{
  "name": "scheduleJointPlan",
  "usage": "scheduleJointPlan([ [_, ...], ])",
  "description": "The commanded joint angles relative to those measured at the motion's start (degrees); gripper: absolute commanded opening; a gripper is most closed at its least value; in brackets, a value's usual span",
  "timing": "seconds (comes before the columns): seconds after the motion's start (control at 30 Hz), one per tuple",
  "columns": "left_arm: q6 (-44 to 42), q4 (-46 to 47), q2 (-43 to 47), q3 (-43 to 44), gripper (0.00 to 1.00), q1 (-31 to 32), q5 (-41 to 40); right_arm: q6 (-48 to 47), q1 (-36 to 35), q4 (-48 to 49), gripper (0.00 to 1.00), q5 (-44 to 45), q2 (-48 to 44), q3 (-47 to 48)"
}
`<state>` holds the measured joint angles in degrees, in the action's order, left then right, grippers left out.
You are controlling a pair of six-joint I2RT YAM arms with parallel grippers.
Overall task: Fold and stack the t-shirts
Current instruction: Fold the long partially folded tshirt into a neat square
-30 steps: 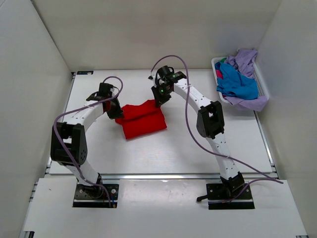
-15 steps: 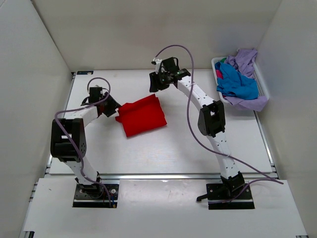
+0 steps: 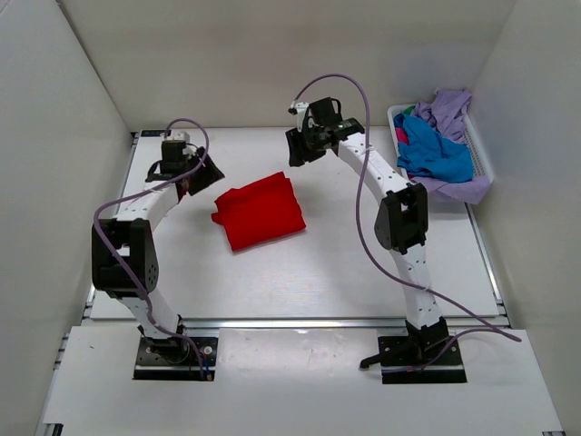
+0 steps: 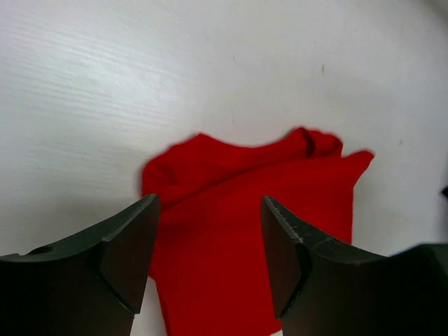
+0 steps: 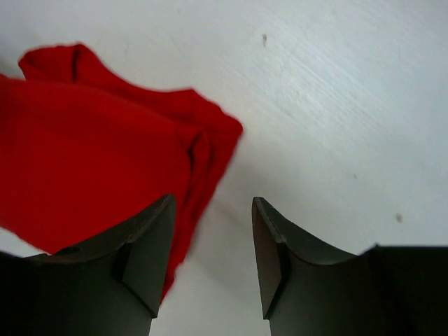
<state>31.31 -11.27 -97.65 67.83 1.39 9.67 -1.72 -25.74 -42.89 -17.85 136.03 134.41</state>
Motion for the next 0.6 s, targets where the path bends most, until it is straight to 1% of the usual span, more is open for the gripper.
scheduleJointPlan([
  [0.0,-7.9,-6.2,-1.2,0.4,0.70,3.0,-0.2,-4.4,1.6,-2.0,0.45,2.4,-10.5,-4.2],
  [0.13,-10.0,-10.2,-3.6,1.2,0.70,4.7,-3.9,-5.8,2.7,-4.0,0.46,1.3,-16.6,-8.9],
  [0.23,-9.5,-9.7,-3.6,-0.5,0.70,4.7,-4.7,-5.9,3.0,-1.8,0.46,0.5,-21.8,-16.3],
  [0.27,-9.3,-8.7,-3.5,-0.8,0.70,4.7,-4.9,-6.0,2.7,-0.2,0.46,0.6,-24.0,-20.1],
  [0.3,-9.5,-8.2,-3.3,-1.5,0.69,4.6,-5.0,-5.9,2.4,1.9,0.46,1.0,-26.7,-24.4],
  [0.33,-9.3,-7.8,-3.6,-1.6,0.67,4.8,-4.6,-5.9,2.3,2.9,0.46,0.9,-27.6,-26.5],
  [0.4,-9.3,-7.4,-4.3,-1.5,0.49,4.9,-4.3,-5.1,2.4,6.1,0.45,0.5,-31.2,-33.7],
  [0.43,-9.2,-7.3,-4.7,-0.9,0.43,5.0,-4.0,-4.4,2.7,7.0,0.45,-0.2,-32.6,-36.2],
  [0.5,-9.4,-8.0,-5.6,0.7,0.14,4.9,-4.0,-3.7,3.1,8.2,0.45,-0.8,-33.8,-38.8],
  [0.57,-10.0,-8.9,-5.7,2.3,0.09,5.1,-4.6,-3.3,3.8,9.2,0.45,-1.1,-34.6,-40.9],
])
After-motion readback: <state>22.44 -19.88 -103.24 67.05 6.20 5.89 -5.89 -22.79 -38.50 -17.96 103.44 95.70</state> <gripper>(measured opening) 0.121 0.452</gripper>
